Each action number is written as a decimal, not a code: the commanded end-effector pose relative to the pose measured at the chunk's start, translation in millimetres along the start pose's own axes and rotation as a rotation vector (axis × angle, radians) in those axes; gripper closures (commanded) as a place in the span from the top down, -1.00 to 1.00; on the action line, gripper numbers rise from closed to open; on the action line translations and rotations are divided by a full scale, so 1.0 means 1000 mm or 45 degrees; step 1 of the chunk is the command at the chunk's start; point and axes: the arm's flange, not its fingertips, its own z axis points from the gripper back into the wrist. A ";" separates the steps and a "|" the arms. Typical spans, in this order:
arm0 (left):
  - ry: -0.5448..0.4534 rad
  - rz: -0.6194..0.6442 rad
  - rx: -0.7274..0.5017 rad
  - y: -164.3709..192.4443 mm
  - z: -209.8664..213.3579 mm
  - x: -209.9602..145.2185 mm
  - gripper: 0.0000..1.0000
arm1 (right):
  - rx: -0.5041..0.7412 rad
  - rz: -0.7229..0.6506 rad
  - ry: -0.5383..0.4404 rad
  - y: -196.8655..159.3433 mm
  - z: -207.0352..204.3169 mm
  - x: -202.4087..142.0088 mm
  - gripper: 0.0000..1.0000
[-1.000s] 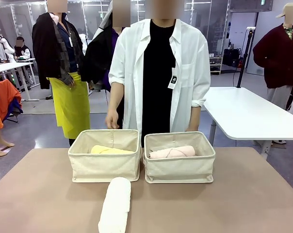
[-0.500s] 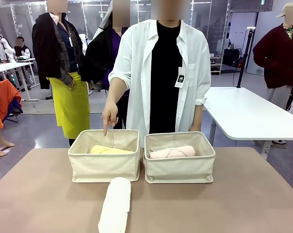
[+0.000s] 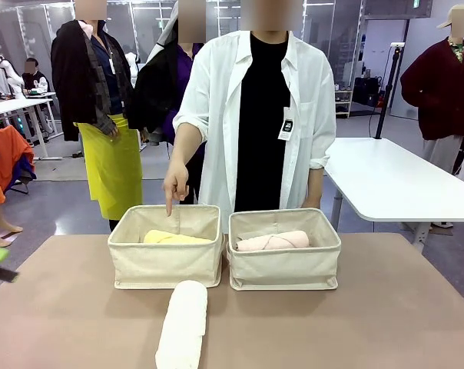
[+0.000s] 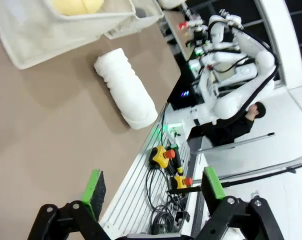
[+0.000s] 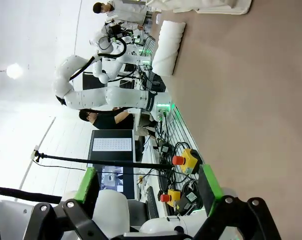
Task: Divide the towels into two baskets.
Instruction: Pick up one hotel-folded towel from the bottom of the table and place it in the Fabric basket indicated by the person.
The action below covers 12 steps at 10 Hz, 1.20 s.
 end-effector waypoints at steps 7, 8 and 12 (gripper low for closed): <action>0.237 0.187 0.693 -0.107 -0.197 0.026 0.96 | -0.018 0.007 -0.016 0.003 -0.004 -0.002 1.00; 0.250 0.185 0.695 -0.105 -0.221 0.024 0.96 | -0.018 0.007 -0.016 0.003 -0.004 -0.002 1.00; 0.205 0.239 0.741 -0.097 -0.281 0.026 0.96 | -0.018 0.007 -0.016 0.003 -0.004 -0.002 1.00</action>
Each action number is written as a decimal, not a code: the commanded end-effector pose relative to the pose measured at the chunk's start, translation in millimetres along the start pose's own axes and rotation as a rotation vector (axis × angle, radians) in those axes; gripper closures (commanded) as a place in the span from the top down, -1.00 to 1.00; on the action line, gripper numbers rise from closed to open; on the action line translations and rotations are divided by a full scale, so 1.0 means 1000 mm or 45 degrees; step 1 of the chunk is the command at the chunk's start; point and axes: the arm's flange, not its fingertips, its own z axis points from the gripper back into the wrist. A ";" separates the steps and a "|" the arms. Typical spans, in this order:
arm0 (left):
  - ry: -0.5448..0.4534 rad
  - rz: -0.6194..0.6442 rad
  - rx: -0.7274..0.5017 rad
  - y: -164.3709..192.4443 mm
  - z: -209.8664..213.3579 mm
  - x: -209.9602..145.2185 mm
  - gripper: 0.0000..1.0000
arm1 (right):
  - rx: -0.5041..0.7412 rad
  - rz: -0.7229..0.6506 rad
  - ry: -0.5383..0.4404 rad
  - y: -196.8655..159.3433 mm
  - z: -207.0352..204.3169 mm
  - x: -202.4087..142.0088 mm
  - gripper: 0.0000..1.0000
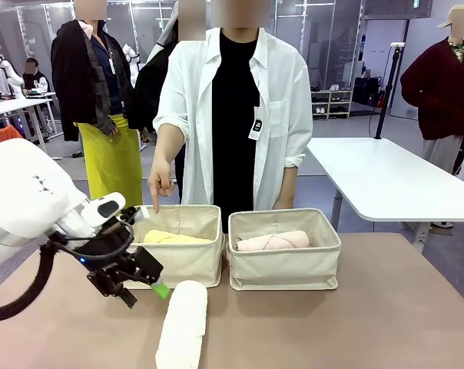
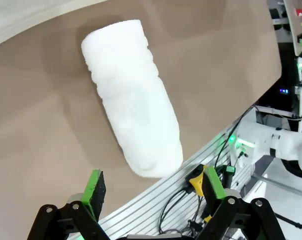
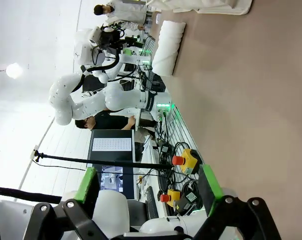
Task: Divide the towels into two baskets.
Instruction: Pick up one hotel-folded towel from the bottom of the table and place it in the Fabric basket indicated by the person.
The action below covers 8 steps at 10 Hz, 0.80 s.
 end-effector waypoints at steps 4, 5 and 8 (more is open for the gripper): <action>0.057 0.133 0.083 -0.006 -0.061 -0.005 0.96 | -0.016 0.004 -0.016 0.002 -0.004 -0.002 1.00; 0.043 0.108 0.070 -0.009 -0.070 -0.001 0.96 | -0.016 0.004 -0.016 0.002 -0.004 -0.002 1.00; -0.071 0.176 0.076 -0.010 -0.088 0.016 0.96 | -0.016 0.004 -0.016 0.002 -0.004 -0.002 1.00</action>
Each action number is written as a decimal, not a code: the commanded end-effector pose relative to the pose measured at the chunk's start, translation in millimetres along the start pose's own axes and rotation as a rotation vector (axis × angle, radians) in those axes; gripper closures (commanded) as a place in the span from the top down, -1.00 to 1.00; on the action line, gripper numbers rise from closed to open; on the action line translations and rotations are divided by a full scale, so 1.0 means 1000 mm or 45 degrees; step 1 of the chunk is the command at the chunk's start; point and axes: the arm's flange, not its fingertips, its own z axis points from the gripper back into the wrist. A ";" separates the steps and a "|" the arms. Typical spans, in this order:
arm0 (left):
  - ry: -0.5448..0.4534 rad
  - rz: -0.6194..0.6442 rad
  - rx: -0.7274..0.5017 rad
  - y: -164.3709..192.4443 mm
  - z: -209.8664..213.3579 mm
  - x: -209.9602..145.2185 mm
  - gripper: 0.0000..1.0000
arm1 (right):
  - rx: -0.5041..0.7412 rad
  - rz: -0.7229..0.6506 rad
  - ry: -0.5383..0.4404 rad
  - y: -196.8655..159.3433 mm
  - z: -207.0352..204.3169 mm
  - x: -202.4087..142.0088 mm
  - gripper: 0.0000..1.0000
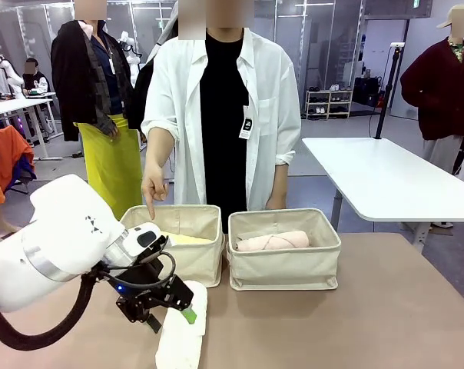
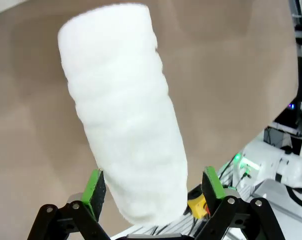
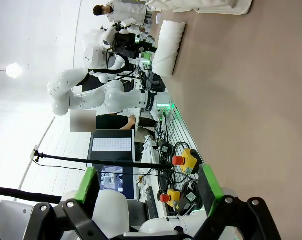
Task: Divide the towels into two baskets.
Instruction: Pick up one hotel-folded towel from the bottom of the table and place it in the Fabric basket indicated by the person.
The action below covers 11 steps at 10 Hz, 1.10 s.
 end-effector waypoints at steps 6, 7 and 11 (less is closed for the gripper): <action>-0.020 0.114 0.115 0.004 -0.041 0.023 0.96 | -0.016 0.004 -0.016 0.002 -0.004 -0.003 1.00; 0.001 0.075 0.113 0.005 -0.043 0.022 0.91 | -0.016 0.004 -0.016 0.002 -0.004 -0.003 1.00; 0.039 0.057 0.101 0.009 -0.041 0.022 0.13 | -0.016 0.004 -0.016 0.002 -0.004 -0.003 1.00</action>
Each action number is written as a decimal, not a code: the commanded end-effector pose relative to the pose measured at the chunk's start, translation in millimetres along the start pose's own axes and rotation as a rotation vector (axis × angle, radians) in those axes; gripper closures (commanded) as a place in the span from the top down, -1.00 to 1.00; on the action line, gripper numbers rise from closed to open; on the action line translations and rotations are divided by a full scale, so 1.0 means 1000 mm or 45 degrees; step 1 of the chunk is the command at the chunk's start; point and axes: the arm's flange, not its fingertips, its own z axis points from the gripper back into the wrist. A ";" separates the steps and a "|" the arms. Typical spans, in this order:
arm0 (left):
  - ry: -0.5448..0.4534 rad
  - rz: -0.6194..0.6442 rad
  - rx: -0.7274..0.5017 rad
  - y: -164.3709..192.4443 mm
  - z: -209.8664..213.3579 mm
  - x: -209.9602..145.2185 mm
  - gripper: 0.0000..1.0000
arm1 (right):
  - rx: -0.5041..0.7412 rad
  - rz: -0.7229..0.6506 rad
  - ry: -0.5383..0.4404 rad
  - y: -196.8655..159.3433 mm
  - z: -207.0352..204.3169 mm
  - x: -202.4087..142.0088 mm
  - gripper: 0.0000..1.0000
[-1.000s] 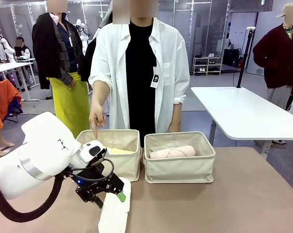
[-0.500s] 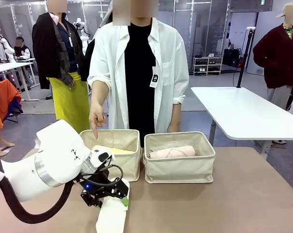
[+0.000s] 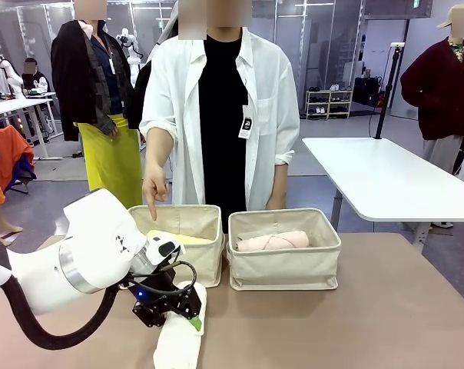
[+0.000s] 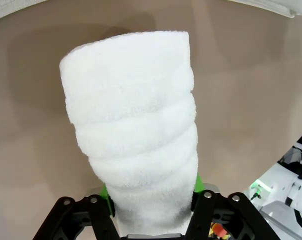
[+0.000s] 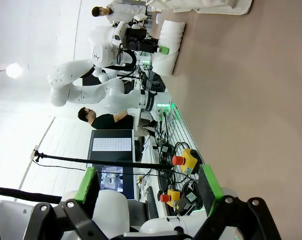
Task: Divide the towels into two baskets.
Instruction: Pick up one hotel-folded towel from the bottom of the table and place it in the Fabric basket indicated by the person.
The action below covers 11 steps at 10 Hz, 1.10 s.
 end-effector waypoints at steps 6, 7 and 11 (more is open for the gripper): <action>0.066 -0.094 0.034 -0.024 0.106 0.009 -0.19 | -0.015 0.004 -0.016 0.002 -0.004 -0.003 1.00; 0.054 -0.219 0.057 -0.031 0.132 0.010 -0.19 | -0.015 0.004 -0.016 0.002 -0.004 -0.003 1.00; 0.092 -1.043 0.277 -0.039 0.194 0.034 -0.19 | -0.015 0.004 -0.016 0.002 -0.004 -0.003 1.00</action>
